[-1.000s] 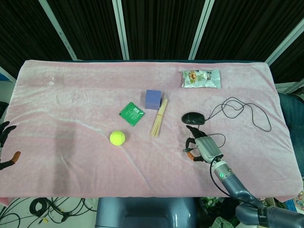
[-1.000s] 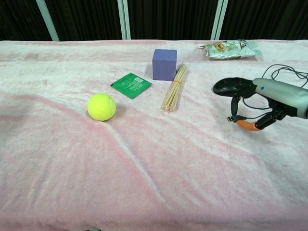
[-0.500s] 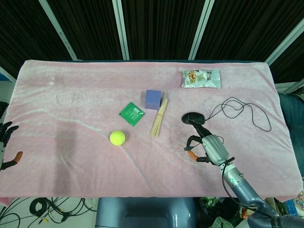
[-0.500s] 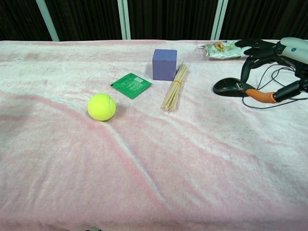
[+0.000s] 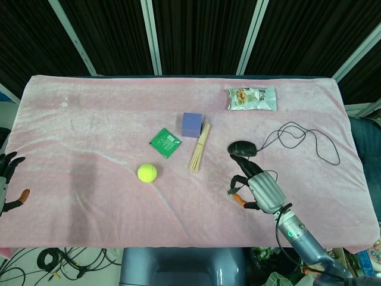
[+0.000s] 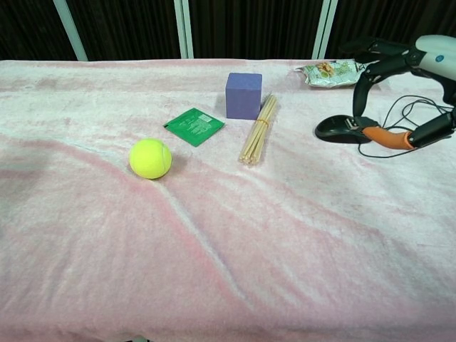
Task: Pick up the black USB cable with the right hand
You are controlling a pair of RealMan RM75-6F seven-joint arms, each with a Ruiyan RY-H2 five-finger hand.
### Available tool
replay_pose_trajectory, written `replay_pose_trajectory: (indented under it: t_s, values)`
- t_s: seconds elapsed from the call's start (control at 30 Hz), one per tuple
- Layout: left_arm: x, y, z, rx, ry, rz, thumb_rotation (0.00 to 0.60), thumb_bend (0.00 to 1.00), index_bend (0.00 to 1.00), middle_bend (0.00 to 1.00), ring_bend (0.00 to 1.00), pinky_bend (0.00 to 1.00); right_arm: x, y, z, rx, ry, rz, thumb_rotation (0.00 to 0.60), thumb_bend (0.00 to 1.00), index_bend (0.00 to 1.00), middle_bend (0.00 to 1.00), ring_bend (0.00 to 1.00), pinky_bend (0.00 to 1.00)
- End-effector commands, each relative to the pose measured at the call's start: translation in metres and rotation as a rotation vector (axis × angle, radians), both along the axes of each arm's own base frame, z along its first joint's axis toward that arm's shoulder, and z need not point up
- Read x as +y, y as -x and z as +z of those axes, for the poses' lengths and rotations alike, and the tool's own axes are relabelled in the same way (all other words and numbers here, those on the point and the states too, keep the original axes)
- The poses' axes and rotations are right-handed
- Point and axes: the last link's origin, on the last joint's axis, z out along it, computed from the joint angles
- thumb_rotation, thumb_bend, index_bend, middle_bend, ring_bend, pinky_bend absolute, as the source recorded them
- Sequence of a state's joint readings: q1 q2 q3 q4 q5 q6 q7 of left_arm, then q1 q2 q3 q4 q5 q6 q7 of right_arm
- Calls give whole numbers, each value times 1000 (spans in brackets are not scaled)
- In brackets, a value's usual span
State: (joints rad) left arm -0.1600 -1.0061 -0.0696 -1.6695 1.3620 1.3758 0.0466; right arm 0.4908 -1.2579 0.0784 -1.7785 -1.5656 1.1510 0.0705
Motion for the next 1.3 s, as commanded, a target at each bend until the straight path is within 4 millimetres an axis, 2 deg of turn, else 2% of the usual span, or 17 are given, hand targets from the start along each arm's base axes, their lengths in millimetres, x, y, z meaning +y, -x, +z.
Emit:
replay_pose_trajectory:
  t_s: [0.03,0.33,0.67,0.8,1.3]
  values:
    - [0,1,1,-2,0,2,600,309,150,54,0,0,10,-12,17,46,53,30,600,382,650,0,57,150]
    - [-1,1,1,-1,2,2,600,309,150,54,0,0,29,-32,43,11,102,72,600,383,651,0,57,150]
    - [-1,1,1,-2,-1,6,600,309,149,54,0,0,42,-38,68,-90,115,92,600,382,662,0,57,150]
    - [-1,1,2,-5,-3,6,600,308,149,54,0,0,50,-37,70,-89,125,107,600,382,669,0,57,150]
    - [-1,1,2,-5,-4,9,600,309,147,54,0,0,87,-32,59,-97,121,140,600,381,668,0,57,150]
